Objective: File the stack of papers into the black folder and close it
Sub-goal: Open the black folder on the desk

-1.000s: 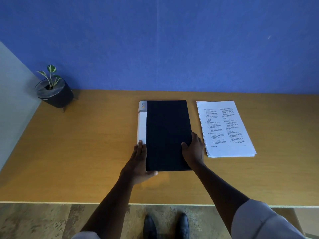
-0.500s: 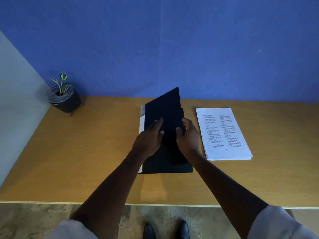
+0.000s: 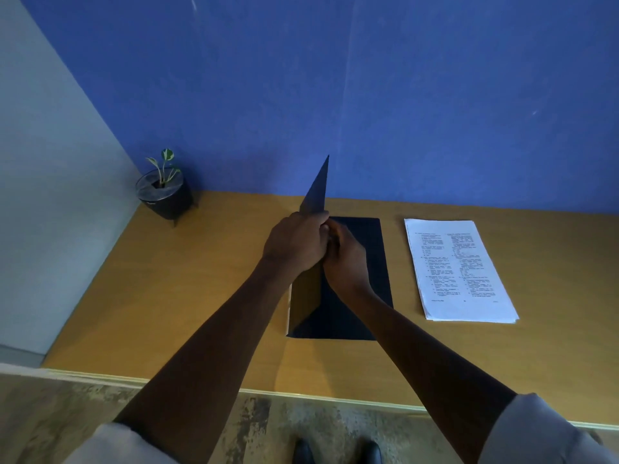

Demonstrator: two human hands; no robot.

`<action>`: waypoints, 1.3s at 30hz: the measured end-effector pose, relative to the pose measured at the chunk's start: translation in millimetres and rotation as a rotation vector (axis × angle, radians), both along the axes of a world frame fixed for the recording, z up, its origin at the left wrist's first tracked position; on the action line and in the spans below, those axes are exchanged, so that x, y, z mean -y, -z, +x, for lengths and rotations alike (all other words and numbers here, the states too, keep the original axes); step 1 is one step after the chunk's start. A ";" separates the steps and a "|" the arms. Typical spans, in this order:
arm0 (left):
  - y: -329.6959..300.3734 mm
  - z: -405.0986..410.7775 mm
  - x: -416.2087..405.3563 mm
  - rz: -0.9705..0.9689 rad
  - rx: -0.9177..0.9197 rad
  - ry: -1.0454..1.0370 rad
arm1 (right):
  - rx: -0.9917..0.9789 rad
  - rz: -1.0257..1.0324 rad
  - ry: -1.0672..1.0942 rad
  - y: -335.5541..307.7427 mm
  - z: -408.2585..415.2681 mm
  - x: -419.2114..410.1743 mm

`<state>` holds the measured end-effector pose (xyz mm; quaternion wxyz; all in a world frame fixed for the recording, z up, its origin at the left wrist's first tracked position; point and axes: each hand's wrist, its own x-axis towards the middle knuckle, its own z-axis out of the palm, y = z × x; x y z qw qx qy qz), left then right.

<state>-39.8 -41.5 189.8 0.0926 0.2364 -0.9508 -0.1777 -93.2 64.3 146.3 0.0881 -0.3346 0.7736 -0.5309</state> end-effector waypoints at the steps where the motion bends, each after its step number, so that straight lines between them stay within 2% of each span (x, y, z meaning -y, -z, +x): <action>1: -2.8 3.7 3.8 -0.005 0.015 -0.016 | -0.007 -0.012 -0.020 0.3 3.7 3.7; 12: -5.5 52.5 63.3 -0.109 0.226 -0.262 | 0.023 0.155 -0.084 46.3 11.5 18.0; 21: 37.1 90.4 111.2 -0.180 0.394 -0.371 | -0.003 0.642 -0.185 115.6 -10.4 -5.6; 29: 87.5 107.7 140.1 -0.044 0.440 -0.434 | -0.205 0.957 -0.237 166.4 -18.2 -32.8; 32: 106.5 111.8 139.1 -0.022 0.431 -0.452 | -0.288 0.988 -0.233 178.9 -11.2 -38.4; 39: 142.2 121.6 155.3 0.043 0.504 -0.475 | -0.308 1.000 -0.223 192.4 -4.4 -42.3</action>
